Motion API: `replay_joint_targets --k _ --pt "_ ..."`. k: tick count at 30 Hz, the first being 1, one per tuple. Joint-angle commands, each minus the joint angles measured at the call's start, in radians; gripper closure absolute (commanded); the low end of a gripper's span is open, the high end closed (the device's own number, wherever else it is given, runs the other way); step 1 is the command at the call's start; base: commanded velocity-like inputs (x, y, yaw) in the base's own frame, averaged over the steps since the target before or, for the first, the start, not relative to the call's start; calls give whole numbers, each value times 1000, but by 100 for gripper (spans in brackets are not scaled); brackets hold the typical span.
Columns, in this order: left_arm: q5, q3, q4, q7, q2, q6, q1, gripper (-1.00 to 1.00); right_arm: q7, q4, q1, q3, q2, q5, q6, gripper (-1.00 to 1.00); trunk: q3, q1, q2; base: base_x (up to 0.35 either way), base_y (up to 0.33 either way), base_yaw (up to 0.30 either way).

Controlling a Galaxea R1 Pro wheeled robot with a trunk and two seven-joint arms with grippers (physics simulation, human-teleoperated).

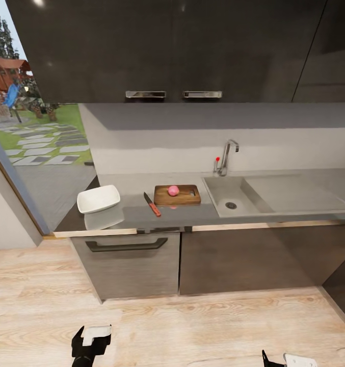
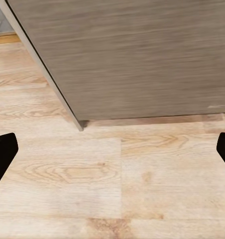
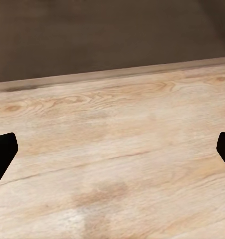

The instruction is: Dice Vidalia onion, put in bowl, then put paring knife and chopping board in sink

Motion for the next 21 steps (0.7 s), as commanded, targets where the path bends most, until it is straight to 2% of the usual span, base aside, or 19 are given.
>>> replay_joint_targets --k 1,15,21 --pt "9 -9 4 0 0 -5 -2 -100 2 1 -1 -7 1 10 -4 -100 -1 0 -1 0 0 26" --pt "9 -9 4 0 -1 -5 -2 -100 0 1 0 -8 2 10 -4 -100 -1 0 -1 0 0 220" --pt "9 -9 4 0 -1 -5 -2 -100 0 1 0 -8 2 10 -4 -100 -1 0 -1 0 0 82"
